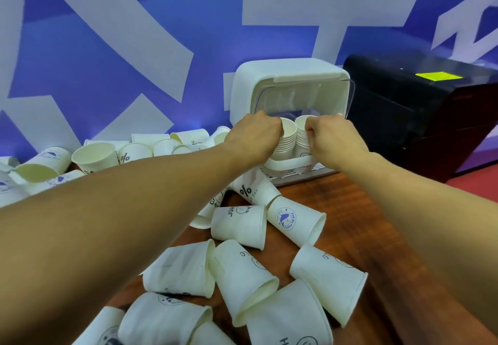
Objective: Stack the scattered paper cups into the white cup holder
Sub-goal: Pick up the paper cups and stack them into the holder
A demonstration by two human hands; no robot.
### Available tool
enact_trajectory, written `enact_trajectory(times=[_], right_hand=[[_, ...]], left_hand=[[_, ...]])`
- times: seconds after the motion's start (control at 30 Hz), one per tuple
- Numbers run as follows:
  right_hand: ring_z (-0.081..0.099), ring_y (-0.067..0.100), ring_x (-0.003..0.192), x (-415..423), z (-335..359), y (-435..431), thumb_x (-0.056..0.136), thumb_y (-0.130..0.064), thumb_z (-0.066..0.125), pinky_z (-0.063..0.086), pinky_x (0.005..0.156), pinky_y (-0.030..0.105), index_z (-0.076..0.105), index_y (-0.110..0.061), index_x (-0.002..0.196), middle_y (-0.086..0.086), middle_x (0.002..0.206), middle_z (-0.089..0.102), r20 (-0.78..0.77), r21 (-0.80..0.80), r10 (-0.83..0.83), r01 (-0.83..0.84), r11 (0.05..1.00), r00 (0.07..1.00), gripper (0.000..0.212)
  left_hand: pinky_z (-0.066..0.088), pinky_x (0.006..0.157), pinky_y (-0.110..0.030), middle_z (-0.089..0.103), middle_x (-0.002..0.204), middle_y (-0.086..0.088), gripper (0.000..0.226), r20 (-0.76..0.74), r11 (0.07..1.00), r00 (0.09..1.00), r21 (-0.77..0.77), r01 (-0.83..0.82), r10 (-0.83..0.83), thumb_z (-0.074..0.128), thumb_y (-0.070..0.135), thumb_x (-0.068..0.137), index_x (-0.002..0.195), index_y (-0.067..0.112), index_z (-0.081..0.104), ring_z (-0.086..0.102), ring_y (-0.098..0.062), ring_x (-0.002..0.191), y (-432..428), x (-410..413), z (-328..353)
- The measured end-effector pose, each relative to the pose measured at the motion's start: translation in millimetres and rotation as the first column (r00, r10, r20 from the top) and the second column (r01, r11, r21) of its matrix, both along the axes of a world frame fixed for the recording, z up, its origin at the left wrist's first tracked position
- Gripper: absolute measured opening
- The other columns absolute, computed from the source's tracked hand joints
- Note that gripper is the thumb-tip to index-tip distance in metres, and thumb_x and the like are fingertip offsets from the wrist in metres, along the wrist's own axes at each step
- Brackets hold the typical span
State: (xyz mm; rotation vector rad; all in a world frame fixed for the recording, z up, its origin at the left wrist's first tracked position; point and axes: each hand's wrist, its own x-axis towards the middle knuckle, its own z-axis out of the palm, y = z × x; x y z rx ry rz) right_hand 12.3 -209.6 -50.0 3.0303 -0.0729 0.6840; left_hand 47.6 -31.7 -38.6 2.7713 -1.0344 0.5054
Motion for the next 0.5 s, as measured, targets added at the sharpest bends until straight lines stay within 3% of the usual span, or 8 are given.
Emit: enact_trajectory(times=[0.1, 0.2, 0.33, 0.5], right_hand=[[0.052, 0.030, 0.081, -10.0, 5.2, 17.1, 0.095, -0.024, 0.050, 0.041, 0.066, 0.036, 0.059, -0.010, 0.105, 0.011, 0.099, 0.061, 0.052, -0.014, 0.028, -0.027, 1.000, 0.998, 0.019], [0.056, 0.031, 0.093, -23.4, 15.6, 46.4, 0.095, -0.026, 0.051, 0.043, 0.076, 0.039, 0.058, -0.009, 0.115, 0.011, 0.106, 0.061, 0.132, -0.002, 0.106, -0.107, 0.994, 0.986, 0.026], [0.057, 0.036, 0.090, -36.7, 31.8, 103.5, 0.093, -0.024, 0.052, 0.043, 0.073, 0.039, 0.060, -0.007, 0.107, 0.014, 0.101, 0.063, 0.159, -0.008, 0.256, -0.258, 0.966, 0.954, 0.023], [0.058, 0.035, 0.082, -49.6, 46.4, 181.4, 0.093, -0.030, 0.051, 0.048, 0.071, 0.041, 0.058, -0.010, 0.102, 0.011, 0.092, 0.065, 0.126, 0.000, 0.393, -0.396, 0.918, 0.911, 0.023]], left_hand=[[0.051, 0.082, -0.040, 0.066, 0.118, -0.011, 0.045, 0.007, 1.000, 1.000, 0.009, -0.007, 0.007, 0.058, 0.003, 0.092, 0.134, 0.020, 0.058, 0.062, -0.034, 0.103, 13.6, -3.2, 2.0], [0.048, 0.070, -0.040, 0.066, 0.104, -0.008, 0.036, 0.008, 0.995, 0.997, -0.062, -0.077, 0.078, 0.061, 0.015, 0.093, 0.125, 0.031, 0.062, 0.062, -0.035, 0.098, 42.2, -7.6, 9.8], [0.046, 0.088, -0.042, 0.063, 0.124, -0.006, 0.037, -0.049, 0.981, 0.987, -0.112, -0.158, 0.153, 0.061, 0.034, 0.093, 0.130, 0.032, 0.059, 0.056, -0.035, 0.112, 97.3, -24.9, 24.0], [0.050, 0.090, -0.041, 0.066, 0.116, -0.004, 0.035, -0.082, 0.962, 0.964, -0.080, -0.261, 0.255, 0.065, 0.039, 0.090, 0.123, 0.026, 0.063, 0.056, -0.030, 0.111, 185.4, -57.9, 31.2]])
